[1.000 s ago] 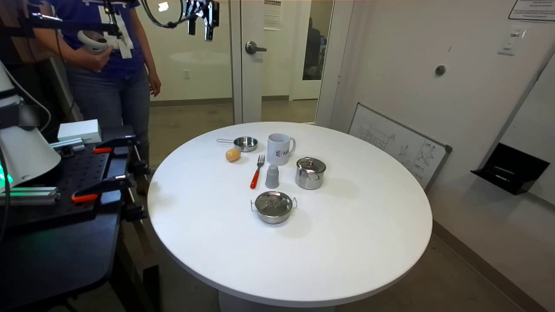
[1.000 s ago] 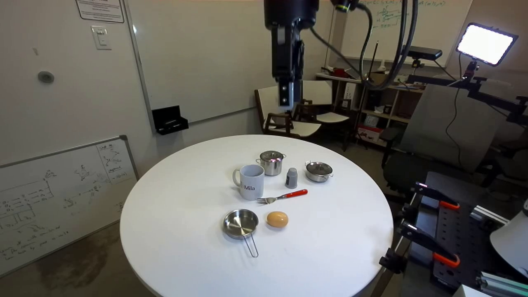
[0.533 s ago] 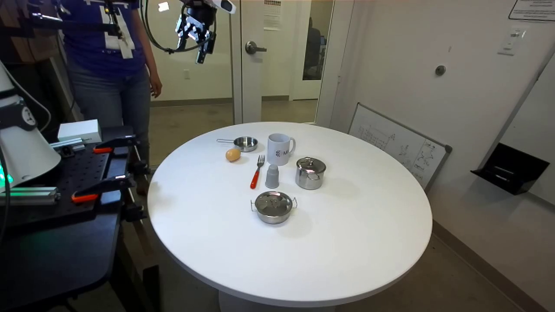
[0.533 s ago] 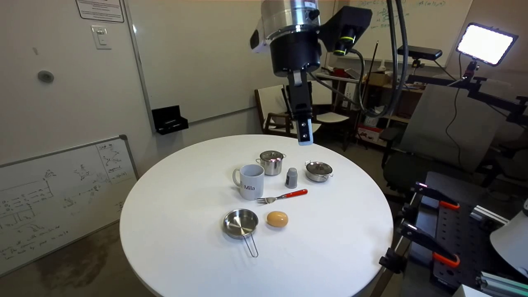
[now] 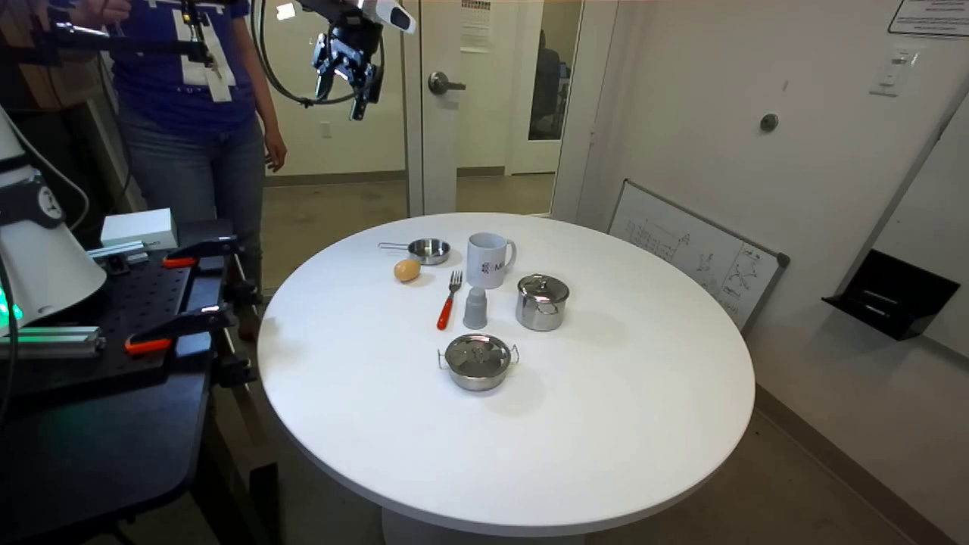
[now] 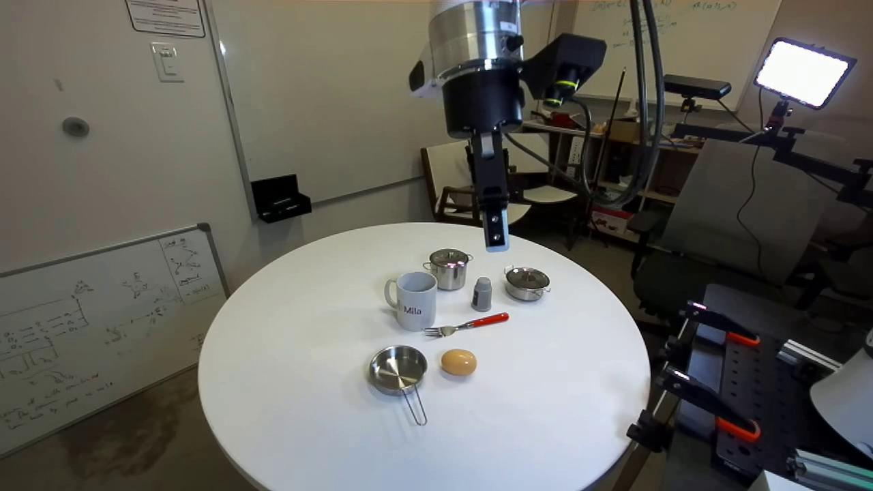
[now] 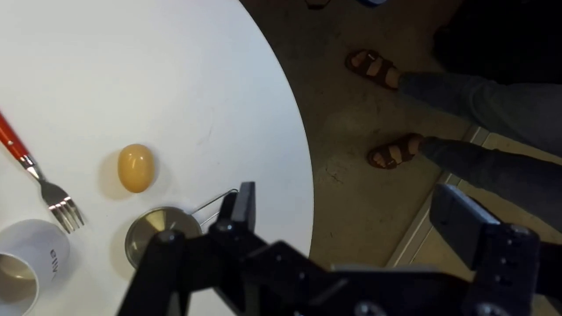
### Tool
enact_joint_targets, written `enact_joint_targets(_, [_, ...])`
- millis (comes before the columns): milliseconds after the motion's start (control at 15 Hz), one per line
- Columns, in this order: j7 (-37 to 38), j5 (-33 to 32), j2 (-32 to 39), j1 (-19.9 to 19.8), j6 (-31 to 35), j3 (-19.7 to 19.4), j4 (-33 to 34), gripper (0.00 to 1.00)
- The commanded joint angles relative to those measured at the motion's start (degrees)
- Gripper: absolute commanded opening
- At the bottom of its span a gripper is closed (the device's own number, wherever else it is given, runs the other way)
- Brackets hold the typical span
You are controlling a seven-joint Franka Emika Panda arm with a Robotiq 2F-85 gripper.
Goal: Put the egg on the silver pan
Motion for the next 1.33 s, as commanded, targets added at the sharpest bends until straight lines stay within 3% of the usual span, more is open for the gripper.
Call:
enact_joint_targets(0, [-3.71,-2.29,5.72,-0.05,7.10,-0.60,-0.93,1.00])
enact_joint_targets(467, [-0.56,-5.51,17.85,-1.99,21.35,-2.38,-0.96,1.00])
enact_joint_targets(733, [-1.00,-6.98,23.34,-4.20,21.87,-2.35,2.49,1.00])
enact_joint_targets(800, [-0.29,-7.45,20.73,-4.15,22.24,-2.22,-0.50,1.00])
enact_joint_targets(1000, [-0.35,-7.45,22.92,-4.77,22.23,-2.08,1.49,1.00])
enact_joint_targets(1067, [5.11,-9.43,21.97,-2.64,22.52,-4.00,0.59,1.00])
enact_joint_targets(1267, [10.31,-13.30,24.90,-1.37,23.53,-5.96,2.02,1.00])
